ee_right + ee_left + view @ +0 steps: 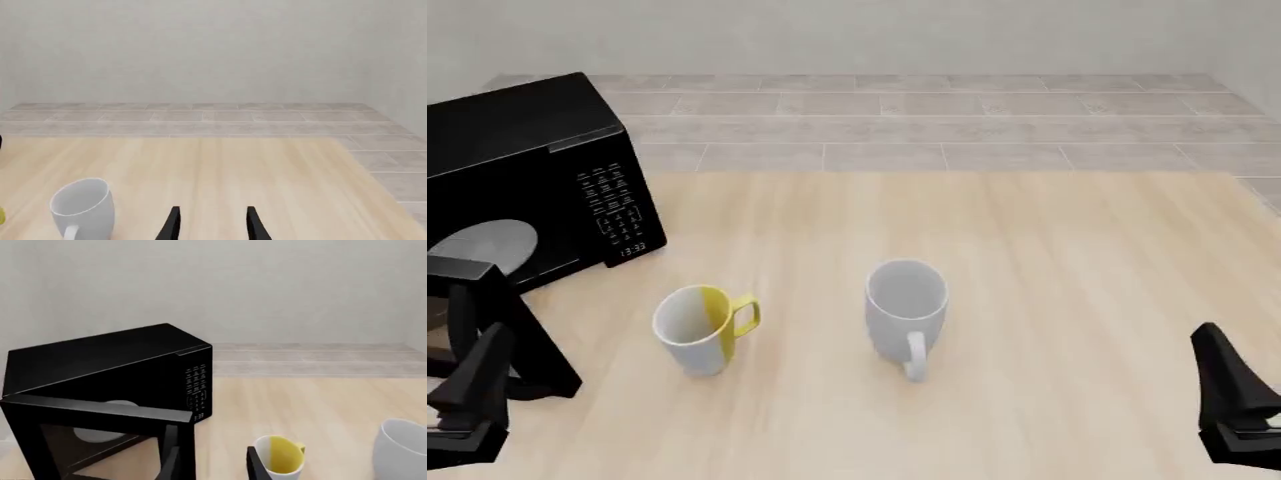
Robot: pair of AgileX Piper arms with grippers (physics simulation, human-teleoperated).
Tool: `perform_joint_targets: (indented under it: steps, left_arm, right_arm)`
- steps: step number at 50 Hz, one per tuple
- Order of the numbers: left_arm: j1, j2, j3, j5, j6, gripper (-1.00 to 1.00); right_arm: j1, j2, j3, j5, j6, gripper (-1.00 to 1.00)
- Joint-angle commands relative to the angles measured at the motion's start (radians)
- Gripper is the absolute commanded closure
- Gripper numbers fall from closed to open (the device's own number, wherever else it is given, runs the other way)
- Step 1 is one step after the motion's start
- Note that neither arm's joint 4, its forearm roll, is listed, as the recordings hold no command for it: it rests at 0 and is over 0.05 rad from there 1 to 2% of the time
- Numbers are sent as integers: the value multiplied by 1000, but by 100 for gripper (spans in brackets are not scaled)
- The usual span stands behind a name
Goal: Close the microwave.
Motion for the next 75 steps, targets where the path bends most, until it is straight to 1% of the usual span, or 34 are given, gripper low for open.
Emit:
perform_joint_targets:
  steps: [1, 2, 4, 7, 9, 14, 16, 22, 23, 26, 34, 38, 48, 53, 56, 68, 70, 71, 74, 75]
  left_arm:
    - [-6, 8, -12, 12, -21, -100]
    - [-7, 4, -11, 12, -17, -100]
    - [-17, 3, -13, 13, -33, -100]
    - [10, 4, -23, 12, -39, -100]
    - [2, 15, -29, 12, -44, -100]
    - [-8, 7, -38, 23, -35, -100]
    - [6, 5, -38, 18, -24, -100]
    - [6, 8, -35, 17, -27, -100]
    - [2, 8, -38, 19, -22, -100]
    - [8, 6, -41, 25, -22, -100]
    - [14, 52, -34, -11, -23, -100]
    - [27, 88, -30, -44, -19, -100]
    - [22, 172, -21, -117, -15, -100]
    - [24, 187, -39, -106, -21, -100]
    - [24, 228, -42, -133, -38, -100]
    - [28, 238, -60, -127, -37, -100]
    - [24, 243, -62, -128, -47, -100]
    - [11, 259, -64, -135, -74, -100]
    - [13, 267, -60, -145, -66, -100]
    - [12, 274, -56, -153, -57, -100]
  right_arm:
    - [6, 2, -2, 1, -7, -100]
    - [8, 1, -3, 3, -8, -100]
    - [11, 0, -9, 9, -4, -100]
    - [8, 0, -3, 6, -7, -100]
    - [5, 0, -2, 8, -7, -100]
    - [3, -1, -8, 11, -4, -100]
    - [2, -1, -6, 6, -2, -100]
    - [1, -1, -2, 6, -4, -100]
    - [-13, -1, -3, 0, 5, -100]
    - [-19, -1, -9, 3, 10, -100]
    - [-15, -1, -1, 0, 6, -100]
    - [-17, -1, 1, 6, -1, -100]
    - [-12, -1, 1, 7, -2, -100]
    - [-7, -1, -1, 7, -7, -100]
    - [-6, -1, -1, 5, -4, -100]
    - [5, 0, 0, 7, -10, -100]
    - [9, 0, 0, 7, -10, -100]
    - [8, -1, 0, 6, -11, -100]
    - [4, 0, -1, 5, -10, -100]
    - [1, 0, 0, 5, 0, -100]
